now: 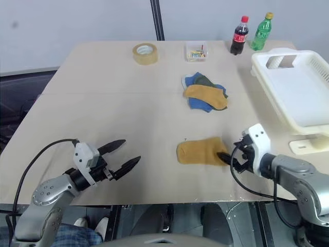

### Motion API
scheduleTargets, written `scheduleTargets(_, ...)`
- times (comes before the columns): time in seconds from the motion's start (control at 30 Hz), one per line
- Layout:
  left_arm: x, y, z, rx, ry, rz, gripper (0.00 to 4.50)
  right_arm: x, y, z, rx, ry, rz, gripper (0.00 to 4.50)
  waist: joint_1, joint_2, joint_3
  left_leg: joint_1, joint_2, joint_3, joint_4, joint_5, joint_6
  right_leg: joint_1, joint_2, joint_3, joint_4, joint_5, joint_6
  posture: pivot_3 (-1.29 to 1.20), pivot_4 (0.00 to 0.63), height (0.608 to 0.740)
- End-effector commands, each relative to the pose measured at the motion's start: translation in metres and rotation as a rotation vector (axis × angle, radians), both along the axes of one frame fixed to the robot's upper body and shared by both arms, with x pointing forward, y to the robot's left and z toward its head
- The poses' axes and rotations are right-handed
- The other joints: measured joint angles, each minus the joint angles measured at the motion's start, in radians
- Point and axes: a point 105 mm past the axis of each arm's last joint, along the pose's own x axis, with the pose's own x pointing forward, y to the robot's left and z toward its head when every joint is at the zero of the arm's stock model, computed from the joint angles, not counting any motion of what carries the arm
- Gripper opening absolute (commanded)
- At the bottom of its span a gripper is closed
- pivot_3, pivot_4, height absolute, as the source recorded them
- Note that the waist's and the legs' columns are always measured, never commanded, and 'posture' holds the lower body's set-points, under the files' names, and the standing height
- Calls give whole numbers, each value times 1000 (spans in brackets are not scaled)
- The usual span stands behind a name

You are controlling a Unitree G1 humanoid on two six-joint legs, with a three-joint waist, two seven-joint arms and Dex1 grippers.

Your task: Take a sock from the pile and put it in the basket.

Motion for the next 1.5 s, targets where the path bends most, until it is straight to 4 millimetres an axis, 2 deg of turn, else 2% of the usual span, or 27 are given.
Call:
scheduleTargets(0.03, 0, -3, 13, 1, -62, -9, 4500, 7, 3, 29, -25, -197, 87, 4390, 0, 0, 0, 0, 0, 0, 0, 0, 0, 0, 0, 0, 0, 0, 0, 0, 150, 738)
scheduleTargets(0.17, 1, -3, 14, -1, -68, -3, 4500, 33, 20, 43, -75, -341, 140, 4390, -9, -1, 1, 1, 0, 1, 0, 0, 0, 0, 1, 1, 1, 0, 0, 0, 150, 738)
scheduleTargets(0.33, 4, -4, 16, -5, -83, 4, 4500, 99, 61, 46, -202, -499, 134, 4390, -19, -2, 2, 2, 1, 1, 0, 0, 0, 0, 1, 1, 2, 0, 0, 0, 150, 738)
scheduleTargets(0.4, 5, -3, 19, -8, -94, 9, 4500, 127, 76, 49, -171, -500, 66, 4390, -21, -2, 2, 1, 0, 1, 0, 1, -1, -1, 1, 1, 2, 0, 0, 0, 150, 738)
scheduleTargets(0.47, 4, -3, 21, -6, -104, 10, 4500, 145, 91, 49, -180, -506, 56, 4390, -18, -2, 2, 0, 0, 1, 0, 3, -4, -2, 1, 2, 1, 0, 0, 0, 150, 738)
scheduleTargets(0.63, 3, -3, 29, -21, -142, 24, 4500, 176, 110, 44, -198, -502, 32, 4390, -11, -2, 2, -3, -1, 1, 0, 3, -5, -4, 0, 2, -1, 0, -1, 0, 150, 738)
scheduleTargets(0.8, -3, -8, 45, -81, -207, 5, 4500, 191, 126, 43, -201, -515, 44, 4390, -16, -2, 3, -2, 0, 1, -1, 3, -5, -4, 0, 2, 2, 1, -1, 0, 150, 738)
scheduleTargets(0.93, -7, -10, 44, -96, -206, -2, 4500, 199, 136, 45, -191, -498, 45, 4390, -29, -1, 3, -1, 0, 2, -1, 2, -4, -4, 0, 3, 2, 1, -1, 0, 150, 738)
scheduleTargets(1.23, -11, -14, 42, -111, -201, -9, 4500, 210, 144, 45, -209, -441, 20, 4390, -31, -1, 3, -2, -1, 4, -2, 2, -4, -7, 0, 5, 4, 1, -1, 0, 150, 738)
scheduleTargets(1.27, -11, -14, 42, -111, -201, -7, 4500, 209, 145, 45, -212, -439, 24, 3899, -31, -1, 3, -2, -1, 4, -2, 2, -4, -8, 0, 6, 4, 1, -1, 0, 150, 738)
scheduleTargets(1.33, -11, -14, 42, -112, -202, -4, 4500, 209, 148, 45, -218, -451, 29, 3248, -31, 0, 4, -2, -1, 4, -2, 2, -4, -8, 0, 6, 4, 1, -1, 0, 150, 738)
scheduleTargets(1.5, -12, -14, 41, -111, -200, 0, 4500, 208, 155, 48, -203, -468, 44, 924, -31, 0, 4, -2, -1, 4, -2, 2, -4, -8, 0, 6, 5, 1, -1, 0, 150, 738)
